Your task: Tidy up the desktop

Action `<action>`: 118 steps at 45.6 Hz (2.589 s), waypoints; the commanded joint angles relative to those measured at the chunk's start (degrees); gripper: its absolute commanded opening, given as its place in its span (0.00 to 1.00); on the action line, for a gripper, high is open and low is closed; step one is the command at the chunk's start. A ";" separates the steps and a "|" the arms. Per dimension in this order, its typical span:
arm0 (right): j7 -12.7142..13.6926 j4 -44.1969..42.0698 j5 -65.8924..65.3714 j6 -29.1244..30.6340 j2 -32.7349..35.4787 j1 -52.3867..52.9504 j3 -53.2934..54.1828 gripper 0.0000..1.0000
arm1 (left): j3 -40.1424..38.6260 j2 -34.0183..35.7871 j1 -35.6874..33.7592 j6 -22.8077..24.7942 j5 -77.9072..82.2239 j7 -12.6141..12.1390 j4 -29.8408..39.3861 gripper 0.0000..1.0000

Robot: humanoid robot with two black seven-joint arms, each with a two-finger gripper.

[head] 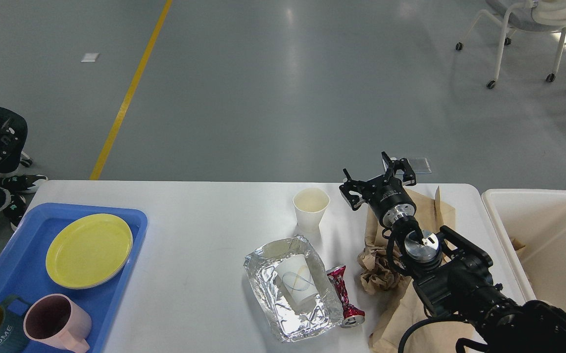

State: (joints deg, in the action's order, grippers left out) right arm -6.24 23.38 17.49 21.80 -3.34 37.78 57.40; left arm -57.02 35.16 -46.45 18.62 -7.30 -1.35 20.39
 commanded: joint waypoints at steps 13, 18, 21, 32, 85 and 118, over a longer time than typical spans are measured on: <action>0.00 0.00 0.00 0.00 0.00 0.01 -0.01 1.00 | 0.86 -2.72 0.04 0.10 -0.08 9.43 0.00 0.97; 0.00 0.00 0.00 0.00 0.00 0.01 -0.01 1.00 | 0.95 -4.65 -0.04 0.10 -0.08 9.43 0.09 0.97; 0.00 0.00 0.00 0.00 0.00 0.01 0.08 1.00 | 1.03 -6.41 0.04 0.10 -0.08 9.43 0.09 0.97; 0.00 0.00 0.00 0.00 0.00 0.01 -0.01 1.00 | 1.03 -12.48 2.32 0.10 -0.08 9.34 0.00 0.97; 0.00 0.00 0.00 0.00 0.00 -0.08 0.08 1.00 | 1.12 -20.74 10.06 5.20 0.27 33.95 0.17 0.97; 0.00 0.00 0.00 0.00 0.00 0.01 -0.01 1.00 | 1.12 -20.83 10.50 5.64 0.27 35.71 0.17 0.97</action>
State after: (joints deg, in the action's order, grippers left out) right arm -6.24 23.38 17.49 21.80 -3.34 37.78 57.42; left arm -55.90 14.32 -36.00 24.25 -7.03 34.36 20.57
